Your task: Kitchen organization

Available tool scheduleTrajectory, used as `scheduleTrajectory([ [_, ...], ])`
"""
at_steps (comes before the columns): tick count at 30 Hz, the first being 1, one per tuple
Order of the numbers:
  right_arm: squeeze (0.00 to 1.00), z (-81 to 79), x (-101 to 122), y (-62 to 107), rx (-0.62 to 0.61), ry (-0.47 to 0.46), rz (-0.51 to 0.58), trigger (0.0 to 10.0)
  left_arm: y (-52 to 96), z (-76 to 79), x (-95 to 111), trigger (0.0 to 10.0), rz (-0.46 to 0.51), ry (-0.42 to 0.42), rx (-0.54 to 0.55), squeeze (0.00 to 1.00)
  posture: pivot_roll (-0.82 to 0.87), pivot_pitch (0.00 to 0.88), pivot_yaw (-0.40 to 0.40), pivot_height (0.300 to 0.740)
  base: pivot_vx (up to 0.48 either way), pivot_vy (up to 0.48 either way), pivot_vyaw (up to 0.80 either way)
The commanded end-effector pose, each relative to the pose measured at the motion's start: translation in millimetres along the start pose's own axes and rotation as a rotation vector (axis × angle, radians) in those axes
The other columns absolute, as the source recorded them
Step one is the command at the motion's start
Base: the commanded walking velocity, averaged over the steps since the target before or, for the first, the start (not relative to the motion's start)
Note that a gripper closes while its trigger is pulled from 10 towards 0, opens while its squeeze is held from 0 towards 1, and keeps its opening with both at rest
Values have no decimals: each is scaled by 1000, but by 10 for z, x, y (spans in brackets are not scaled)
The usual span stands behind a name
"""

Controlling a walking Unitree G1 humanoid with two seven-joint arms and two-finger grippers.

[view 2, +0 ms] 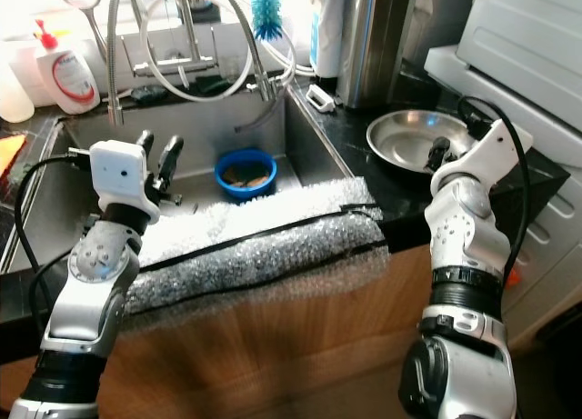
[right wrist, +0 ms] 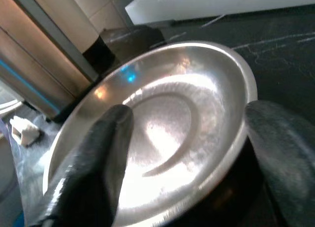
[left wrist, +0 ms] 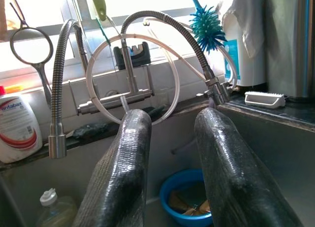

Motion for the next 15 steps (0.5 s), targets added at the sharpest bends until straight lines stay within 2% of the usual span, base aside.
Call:
scheduleTrajectory([
  [1,1000,-38,124,-24,-10,-19,36,10000,-30,-29,49,10000,19,-13,-2,0,-68,0,40,740,0,0,0],
  [3,1000,-55,168,-58,-16,-27,46,10000,-29,-24,46,10000,19,-13,-3,0,-68,0,40,740,0,0,0],
  [4,8,-61,187,-84,-23,-28,48,10000,-28,-16,46,10000,18,-11,-4,0,-69,0,39,740,0,0,0],
  [10,0,-40,220,-117,-71,-82,63,10000,-21,-3,40,10000,14,-8,-10,0,-64,5,37,740,0,0,0],
  [15,0,0,224,-139,-105,-79,66,10000,-20,-8,40,10000,12,-9,-10,0,-61,7,35,740,0,0,0],
])
Point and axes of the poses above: a point about 5 cm out from each wrist's last joint towards the gripper, its own y axis pointing back from the gripper into the wrist, its own x axis along the axis of the wrist's last joint, z = x × y, the point moved 4 cm from there along -y, pointing out of the wrist towards the gripper, and after that the axes turned 6 degrees about -y, right-handed, at the moved point
